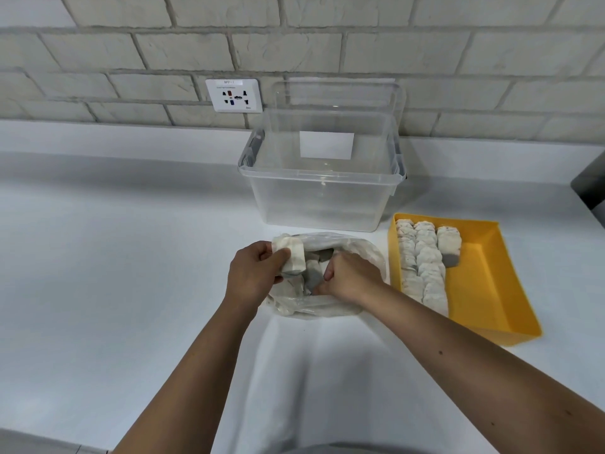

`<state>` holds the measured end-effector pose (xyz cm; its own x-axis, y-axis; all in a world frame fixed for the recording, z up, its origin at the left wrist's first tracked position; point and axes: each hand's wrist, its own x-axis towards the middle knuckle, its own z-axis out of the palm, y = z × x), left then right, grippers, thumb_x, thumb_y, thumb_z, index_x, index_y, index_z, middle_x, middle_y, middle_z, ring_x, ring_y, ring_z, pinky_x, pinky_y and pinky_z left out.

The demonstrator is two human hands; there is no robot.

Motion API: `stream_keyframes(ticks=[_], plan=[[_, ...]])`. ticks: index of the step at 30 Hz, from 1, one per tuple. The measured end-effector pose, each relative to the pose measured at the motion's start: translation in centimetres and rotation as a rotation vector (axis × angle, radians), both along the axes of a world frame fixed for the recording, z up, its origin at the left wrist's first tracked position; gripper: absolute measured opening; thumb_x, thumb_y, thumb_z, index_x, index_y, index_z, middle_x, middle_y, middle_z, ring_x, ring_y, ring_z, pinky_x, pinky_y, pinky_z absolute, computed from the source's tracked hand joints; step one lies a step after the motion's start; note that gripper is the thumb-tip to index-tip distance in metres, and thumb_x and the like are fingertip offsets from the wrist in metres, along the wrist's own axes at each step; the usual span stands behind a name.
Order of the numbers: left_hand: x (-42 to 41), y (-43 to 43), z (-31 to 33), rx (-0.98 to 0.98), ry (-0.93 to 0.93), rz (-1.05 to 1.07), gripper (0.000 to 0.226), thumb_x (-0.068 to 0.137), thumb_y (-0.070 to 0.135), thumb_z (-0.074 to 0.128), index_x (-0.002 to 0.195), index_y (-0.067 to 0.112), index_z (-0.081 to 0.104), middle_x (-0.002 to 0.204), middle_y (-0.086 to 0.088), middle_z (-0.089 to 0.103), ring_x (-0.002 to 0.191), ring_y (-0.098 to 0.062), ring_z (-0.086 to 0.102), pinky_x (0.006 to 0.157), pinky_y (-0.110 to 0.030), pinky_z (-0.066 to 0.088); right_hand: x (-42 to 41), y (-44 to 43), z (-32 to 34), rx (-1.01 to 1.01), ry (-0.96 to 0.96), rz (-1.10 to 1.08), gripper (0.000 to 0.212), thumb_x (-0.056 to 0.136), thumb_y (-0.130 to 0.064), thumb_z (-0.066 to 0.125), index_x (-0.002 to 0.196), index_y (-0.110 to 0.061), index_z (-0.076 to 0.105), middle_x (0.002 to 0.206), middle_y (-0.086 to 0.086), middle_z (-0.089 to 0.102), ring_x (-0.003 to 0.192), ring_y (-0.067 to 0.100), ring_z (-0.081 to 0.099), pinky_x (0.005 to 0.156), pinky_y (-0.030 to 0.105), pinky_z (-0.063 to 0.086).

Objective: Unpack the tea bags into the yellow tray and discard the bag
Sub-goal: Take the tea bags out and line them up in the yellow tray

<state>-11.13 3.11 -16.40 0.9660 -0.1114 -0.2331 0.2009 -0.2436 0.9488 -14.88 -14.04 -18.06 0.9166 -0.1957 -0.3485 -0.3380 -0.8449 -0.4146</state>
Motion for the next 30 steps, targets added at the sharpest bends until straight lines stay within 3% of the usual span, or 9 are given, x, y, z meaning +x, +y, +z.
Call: stream_keyframes(ticks=[3,8,14,17,19,21,25,30], plan=[[0.0,0.1,-0.1,-0.002,0.000,-0.002,0.006,0.089,0.016,0.069,0.087,0.011,0.072,0.078,-0.008,0.067,0.075,-0.019,0.067,0.072,-0.034,0.062,-0.2,0.0,0.3,0.031,-0.002,0.026,0.031,0.073,-0.040,0.072,0.058,-0.018,0.055,0.062,-0.005,0.054,0.068,0.018,0.055,0.055,0.026,0.037],[0.1,0.3,0.2,-0.018,0.002,0.006,0.006,0.089,0.016,0.068,0.087,0.012,0.072,0.081,-0.009,0.067,0.076,-0.020,0.067,0.071,-0.033,0.061,-1.2,-1.5,2.6,0.076,-0.181,0.011,0.011,0.074,-0.028,0.072,0.076,-0.024,0.062,0.077,-0.012,0.061,0.078,0.012,0.058,0.062,0.027,0.042],[-0.5,-1.4,1.1,-0.066,-0.027,-0.045,0.012,0.091,0.017,0.067,0.090,0.006,0.072,0.085,-0.017,0.068,0.081,-0.024,0.068,0.071,-0.031,0.061,-3.7,-4.0,5.9,0.392,-0.366,-0.091,0.019,0.073,-0.013,0.078,0.073,-0.022,0.062,0.066,-0.006,0.066,0.062,0.009,0.063,0.062,0.023,0.049],[-0.9,-3.1,1.8,-0.090,-0.059,-0.082,0.016,0.091,0.017,0.067,0.089,0.001,0.069,0.080,-0.015,0.063,0.078,-0.025,0.066,0.068,-0.029,0.060,-5.4,-6.4,7.9,0.421,-0.406,-0.134,0.016,0.075,-0.016,0.082,0.082,-0.022,0.068,0.073,-0.003,0.069,0.063,0.008,0.065,0.065,0.019,0.049],[-1.2,-4.3,2.3,-0.092,-0.081,-0.103,0.015,0.091,0.020,0.067,0.088,0.005,0.069,0.077,-0.009,0.065,0.078,-0.026,0.069,0.064,-0.028,0.058,-6.5,-8.6,9.7,0.345,-0.475,-0.169,0.016,0.075,-0.023,0.083,0.085,-0.026,0.071,0.076,-0.005,0.069,0.065,0.006,0.063,0.065,0.014,0.048],[-1.8,-6.0,2.8,-0.118,-0.084,-0.144,0.015,0.091,0.021,0.067,0.087,0.006,0.070,0.075,-0.008,0.065,0.078,-0.027,0.071,0.069,-0.033,0.060,-7.8,-11.6,11.8,0.136,-0.542,-0.182,0.017,0.074,-0.028,0.083,0.087,-0.029,0.071,0.078,-0.009,0.069,0.067,0.001,0.060,0.063,0.014,0.046],[-3.4,-9.4,2.7,-0.155,-0.074,-0.226,0.014,0.091,0.017,0.067,0.086,0.005,0.069,0.072,-0.007,0.063,0.073,-0.026,0.067,0.074,-0.040,0.060,-9.3,-16.5,13.2,-0.312,-0.252,-0.051,0.019,0.074,-0.023,0.082,0.089,-0.026,0.070,0.081,-0.008,0.067,0.076,0.008,0.058,0.059,0.021,0.040],[-5.2,-12.6,1.9,-0.160,-0.025,-0.328,0.006,0.092,0.016,0.067,0.090,0.013,0.071,0.083,-0.009,0.073,0.080,-0.020,0.069,0.068,-0.030,0.059,-9.9,-19.1,9.7,-0.348,-0.101,-0.064,0.011,0.078,-0.018,0.077,0.078,-0.025,0.069,0.083,-0.006,0.068,0.083,0.015,0.063,0.068,0.030,0.050]])
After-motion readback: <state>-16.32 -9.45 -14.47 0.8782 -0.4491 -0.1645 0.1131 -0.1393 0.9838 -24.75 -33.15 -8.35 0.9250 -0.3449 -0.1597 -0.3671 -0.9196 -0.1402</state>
